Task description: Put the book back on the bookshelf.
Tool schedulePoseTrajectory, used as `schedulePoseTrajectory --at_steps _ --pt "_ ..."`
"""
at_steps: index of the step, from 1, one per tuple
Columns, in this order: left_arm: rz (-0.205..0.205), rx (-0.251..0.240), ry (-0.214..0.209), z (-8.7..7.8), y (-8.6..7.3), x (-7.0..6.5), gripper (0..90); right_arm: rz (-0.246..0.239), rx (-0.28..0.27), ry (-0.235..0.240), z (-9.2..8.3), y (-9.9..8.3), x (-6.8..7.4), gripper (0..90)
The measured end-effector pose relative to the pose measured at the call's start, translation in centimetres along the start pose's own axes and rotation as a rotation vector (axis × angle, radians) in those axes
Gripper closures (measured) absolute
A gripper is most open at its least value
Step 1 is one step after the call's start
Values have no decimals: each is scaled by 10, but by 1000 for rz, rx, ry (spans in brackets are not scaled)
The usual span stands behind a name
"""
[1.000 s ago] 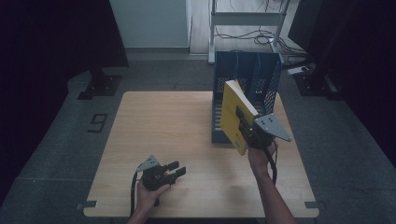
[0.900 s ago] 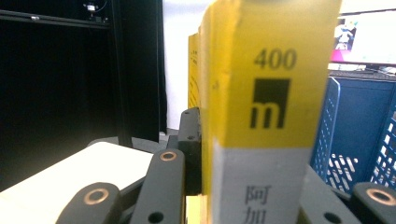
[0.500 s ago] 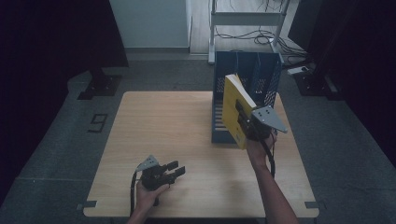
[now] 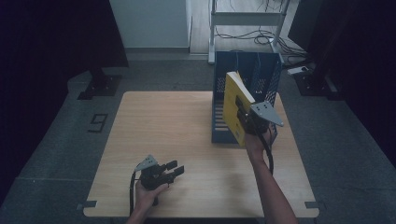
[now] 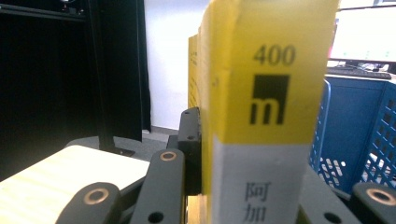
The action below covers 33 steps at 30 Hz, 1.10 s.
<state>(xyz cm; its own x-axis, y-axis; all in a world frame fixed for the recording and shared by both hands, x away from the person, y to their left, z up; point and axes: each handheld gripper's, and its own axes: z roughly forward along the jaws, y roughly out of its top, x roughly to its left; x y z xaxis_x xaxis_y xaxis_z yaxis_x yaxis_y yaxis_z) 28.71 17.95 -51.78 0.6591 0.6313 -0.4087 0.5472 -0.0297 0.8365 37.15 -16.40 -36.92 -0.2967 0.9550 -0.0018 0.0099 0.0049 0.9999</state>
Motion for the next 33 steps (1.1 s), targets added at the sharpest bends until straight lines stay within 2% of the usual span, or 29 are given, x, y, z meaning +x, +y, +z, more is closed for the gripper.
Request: schedulePoseTrajectory --at_steps 5,11,33 --pt "-5 -3 2 -2 0 2 505 4 2 -12 10 -2 0 747" --pt "-12 -8 5 -4 0 5 505 -15 6 -21 23 -4 1 746" --pt "-28 -10 14 -6 -1 10 505 -3 11 -74 58 -12 -3 746"
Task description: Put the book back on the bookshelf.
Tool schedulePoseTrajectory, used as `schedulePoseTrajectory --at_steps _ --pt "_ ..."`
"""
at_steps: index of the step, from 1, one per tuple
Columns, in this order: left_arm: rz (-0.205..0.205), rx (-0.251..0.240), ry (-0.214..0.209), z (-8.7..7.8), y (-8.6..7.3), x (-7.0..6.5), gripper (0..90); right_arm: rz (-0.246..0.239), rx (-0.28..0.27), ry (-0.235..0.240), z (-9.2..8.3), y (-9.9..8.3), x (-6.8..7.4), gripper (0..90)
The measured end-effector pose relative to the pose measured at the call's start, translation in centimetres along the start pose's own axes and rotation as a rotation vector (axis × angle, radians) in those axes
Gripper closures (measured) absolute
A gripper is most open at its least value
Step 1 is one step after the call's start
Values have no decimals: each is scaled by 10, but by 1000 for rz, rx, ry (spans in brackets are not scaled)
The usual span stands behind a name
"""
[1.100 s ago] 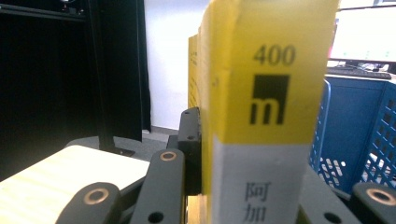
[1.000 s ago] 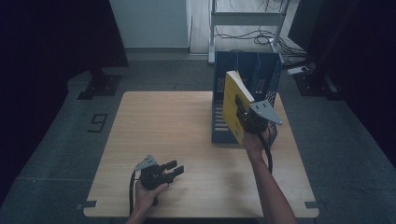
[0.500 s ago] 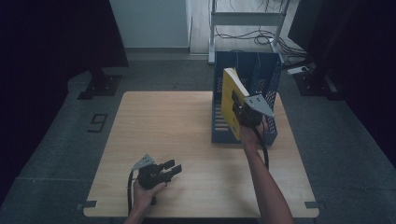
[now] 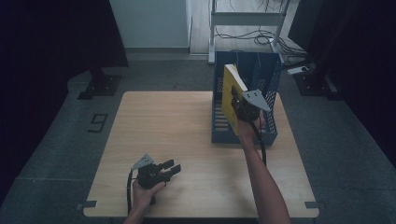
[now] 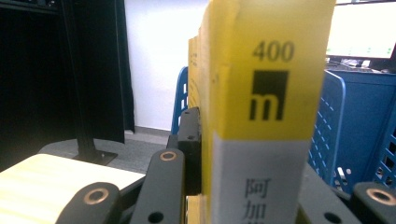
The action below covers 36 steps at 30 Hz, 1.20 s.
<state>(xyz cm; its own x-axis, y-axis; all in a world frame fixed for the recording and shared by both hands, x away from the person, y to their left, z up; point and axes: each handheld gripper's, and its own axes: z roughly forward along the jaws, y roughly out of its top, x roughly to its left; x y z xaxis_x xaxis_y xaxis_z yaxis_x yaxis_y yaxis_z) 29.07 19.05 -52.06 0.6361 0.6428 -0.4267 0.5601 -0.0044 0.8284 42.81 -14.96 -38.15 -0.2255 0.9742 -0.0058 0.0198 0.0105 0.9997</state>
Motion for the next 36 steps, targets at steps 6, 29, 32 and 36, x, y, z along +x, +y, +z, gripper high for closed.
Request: schedulePoseTrajectory --at_steps 6,29,32,36 --pt "-4 -4 5 -1 0 1 505 1 2 -6 13 0 2 746" --pt "-13 -12 11 -4 0 5 506 20 -8 -32 30 -3 5 746" --pt "-14 -12 12 -4 0 6 506 32 -5 -36 33 -4 5 746" --pt "-12 -8 14 -4 0 6 506 45 -5 -40 35 -5 6 745"
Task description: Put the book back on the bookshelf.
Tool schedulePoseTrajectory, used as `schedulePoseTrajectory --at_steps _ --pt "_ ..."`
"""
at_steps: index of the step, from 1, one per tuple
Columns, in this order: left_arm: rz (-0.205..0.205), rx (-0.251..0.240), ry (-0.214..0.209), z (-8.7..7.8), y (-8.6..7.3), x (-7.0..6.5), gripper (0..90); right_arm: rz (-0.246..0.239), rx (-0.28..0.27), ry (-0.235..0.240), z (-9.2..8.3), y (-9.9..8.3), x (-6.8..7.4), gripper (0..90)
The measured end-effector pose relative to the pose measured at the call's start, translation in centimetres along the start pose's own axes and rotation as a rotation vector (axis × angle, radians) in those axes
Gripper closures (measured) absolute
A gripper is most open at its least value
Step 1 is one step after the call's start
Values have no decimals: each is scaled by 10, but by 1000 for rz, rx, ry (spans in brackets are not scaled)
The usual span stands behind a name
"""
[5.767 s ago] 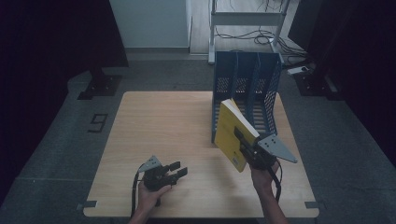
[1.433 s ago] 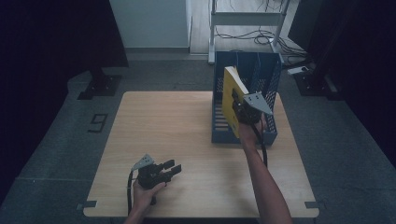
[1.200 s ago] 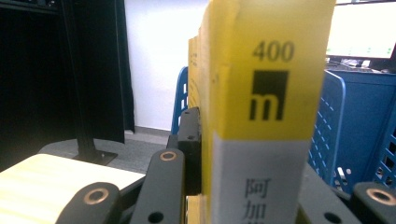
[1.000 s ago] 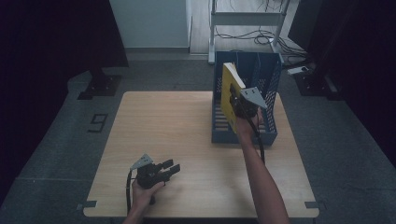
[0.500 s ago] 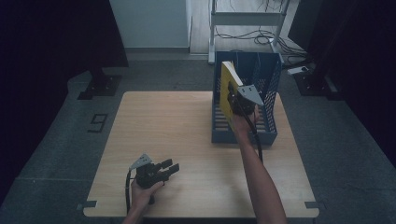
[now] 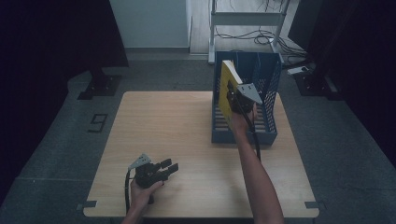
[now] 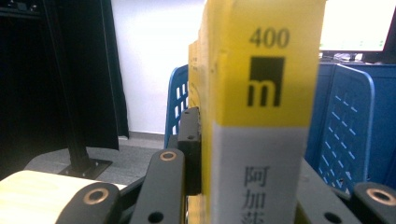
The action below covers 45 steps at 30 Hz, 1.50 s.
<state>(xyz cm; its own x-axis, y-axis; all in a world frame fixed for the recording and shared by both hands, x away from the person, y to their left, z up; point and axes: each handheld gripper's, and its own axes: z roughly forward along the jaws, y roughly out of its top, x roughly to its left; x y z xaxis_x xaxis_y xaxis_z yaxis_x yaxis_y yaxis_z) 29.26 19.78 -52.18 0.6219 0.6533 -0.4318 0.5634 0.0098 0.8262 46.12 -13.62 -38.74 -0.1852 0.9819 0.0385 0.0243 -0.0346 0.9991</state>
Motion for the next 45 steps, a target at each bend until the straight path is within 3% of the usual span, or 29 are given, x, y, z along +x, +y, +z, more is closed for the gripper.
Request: schedulePoseTrajectory --at_steps 19,36,45 --pt "-10 -6 7 -3 0 4 506 0 -5 -26 12 1 -1 745" --pt "-10 -7 8 -3 -1 4 506 3 26 -36 22 -17 -2 745" --pt "-14 -7 12 -3 -2 6 506 12 43 -68 29 -30 -3 745"
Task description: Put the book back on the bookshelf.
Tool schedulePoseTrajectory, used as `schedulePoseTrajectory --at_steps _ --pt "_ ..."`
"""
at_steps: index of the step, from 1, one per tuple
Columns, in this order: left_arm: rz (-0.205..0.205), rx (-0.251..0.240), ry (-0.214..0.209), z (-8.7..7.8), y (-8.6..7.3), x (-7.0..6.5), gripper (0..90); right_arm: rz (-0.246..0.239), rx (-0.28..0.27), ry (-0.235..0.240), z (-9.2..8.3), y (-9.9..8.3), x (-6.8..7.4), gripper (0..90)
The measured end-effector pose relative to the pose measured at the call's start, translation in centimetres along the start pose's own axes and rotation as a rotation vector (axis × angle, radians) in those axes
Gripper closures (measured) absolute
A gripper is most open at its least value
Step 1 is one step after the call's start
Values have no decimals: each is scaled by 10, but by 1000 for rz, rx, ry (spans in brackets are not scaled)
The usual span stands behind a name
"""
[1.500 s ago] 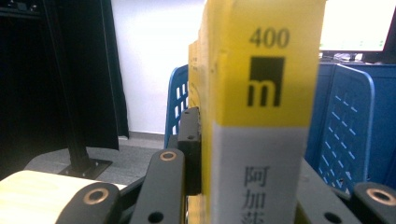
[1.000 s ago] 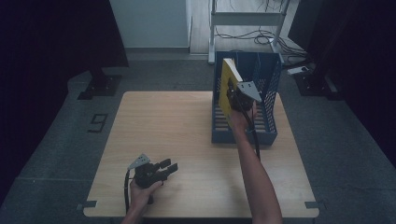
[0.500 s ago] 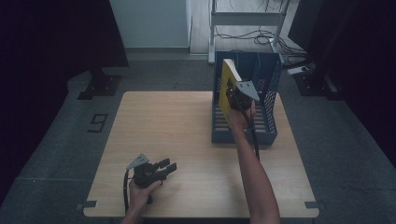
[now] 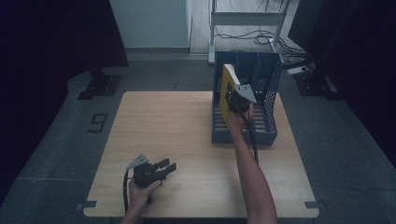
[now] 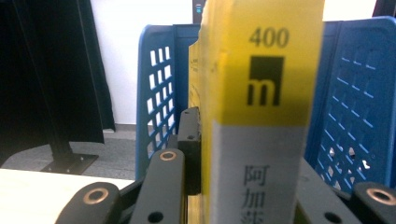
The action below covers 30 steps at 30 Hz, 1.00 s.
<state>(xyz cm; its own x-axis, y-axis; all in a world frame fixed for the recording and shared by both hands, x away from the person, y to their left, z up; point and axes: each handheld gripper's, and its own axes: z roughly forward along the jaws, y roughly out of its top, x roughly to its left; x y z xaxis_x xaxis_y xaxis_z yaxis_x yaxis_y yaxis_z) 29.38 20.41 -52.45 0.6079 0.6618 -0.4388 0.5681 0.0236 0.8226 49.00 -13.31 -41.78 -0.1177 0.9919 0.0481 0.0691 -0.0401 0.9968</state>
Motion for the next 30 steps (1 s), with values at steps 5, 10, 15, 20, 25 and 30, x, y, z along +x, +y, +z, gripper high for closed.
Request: schedulePoseTrajectory --at_steps 5,10,15,20,25,30 --pt "-1 -2 1 -1 0 0 506 1 2 -14 3 -5 -1 744" --pt "-4 -3 2 -1 0 0 506 -11 13 -25 4 -12 0 743" --pt "-6 -4 1 0 0 0 506 -23 44 -32 6 -21 1 741" --pt "-3 -1 1 0 -1 0 506 -32 50 -30 4 -24 2 738" --pt "-3 0 -3 1 -1 -1 505 -38 72 -24 0 -25 3 729" --pt "-3 -1 -6 0 0 -2 504 -19 96 7 -6 -24 4 721"
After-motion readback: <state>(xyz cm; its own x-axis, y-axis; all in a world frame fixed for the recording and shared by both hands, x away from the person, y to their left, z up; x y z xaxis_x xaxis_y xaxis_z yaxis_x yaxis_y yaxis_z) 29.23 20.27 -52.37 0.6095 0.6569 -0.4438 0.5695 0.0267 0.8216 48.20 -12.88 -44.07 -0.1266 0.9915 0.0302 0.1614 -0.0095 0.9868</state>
